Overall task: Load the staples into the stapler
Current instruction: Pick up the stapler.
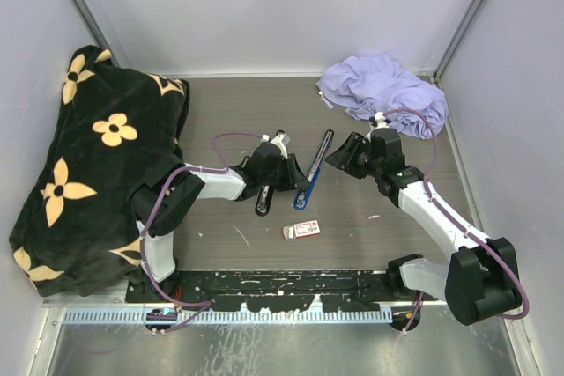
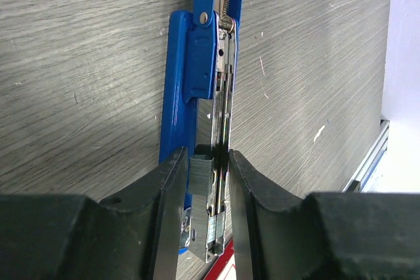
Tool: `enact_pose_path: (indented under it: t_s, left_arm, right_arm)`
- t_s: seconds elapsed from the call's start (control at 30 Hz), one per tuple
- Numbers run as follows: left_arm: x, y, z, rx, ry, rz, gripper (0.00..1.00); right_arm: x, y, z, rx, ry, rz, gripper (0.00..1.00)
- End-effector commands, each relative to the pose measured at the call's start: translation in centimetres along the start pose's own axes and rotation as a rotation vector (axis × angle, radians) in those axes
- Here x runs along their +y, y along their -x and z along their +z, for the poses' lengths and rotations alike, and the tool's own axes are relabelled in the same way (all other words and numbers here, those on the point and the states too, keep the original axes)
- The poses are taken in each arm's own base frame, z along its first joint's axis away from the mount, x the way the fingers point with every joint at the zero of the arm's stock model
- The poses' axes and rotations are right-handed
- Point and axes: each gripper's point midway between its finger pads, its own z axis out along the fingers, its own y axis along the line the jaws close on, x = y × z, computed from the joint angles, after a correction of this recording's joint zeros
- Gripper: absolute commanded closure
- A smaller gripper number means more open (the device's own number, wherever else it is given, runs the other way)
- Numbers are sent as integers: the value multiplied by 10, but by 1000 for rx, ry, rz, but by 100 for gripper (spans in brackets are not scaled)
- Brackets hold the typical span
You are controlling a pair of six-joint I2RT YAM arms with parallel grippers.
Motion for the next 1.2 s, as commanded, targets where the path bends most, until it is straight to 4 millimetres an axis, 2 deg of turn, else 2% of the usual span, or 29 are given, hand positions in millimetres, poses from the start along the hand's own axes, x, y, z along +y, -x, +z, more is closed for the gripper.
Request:
enact_pose_path:
  t_s: [0.0,0.2,0.27,0.33,0.63,0.87,1.0,1.17]
  left_arm:
    - [-13,11,0,-27,-34,3,68]
    - [-15,14,-5,-42,-33,5,69]
    - [-16,15,-7,-45,-32,4,62]
    - [-17,16,-8,-48,-33,1,60]
    - [-17,19,-15,-76,-25,-14,65]
    - [-18,20,-18,-90,-33,-27,66]
    - [-18,21,-20,-96,-26,-25,58]
    - [-17,21,-19,-100,-28,-33,62]
  right_arm:
    - [7,10,1,-34,33,-6,51]
    - [6,8,2,-28,30,-4,51]
    - [5,7,3,-24,30,-2,51]
    - [5,7,3,-23,30,1,51]
    - [5,6,2,-21,31,2,51]
    - [4,5,3,-18,26,4,51]
    - [4,5,2,-18,25,5,51]
    - [4,5,2,-20,23,4,52]
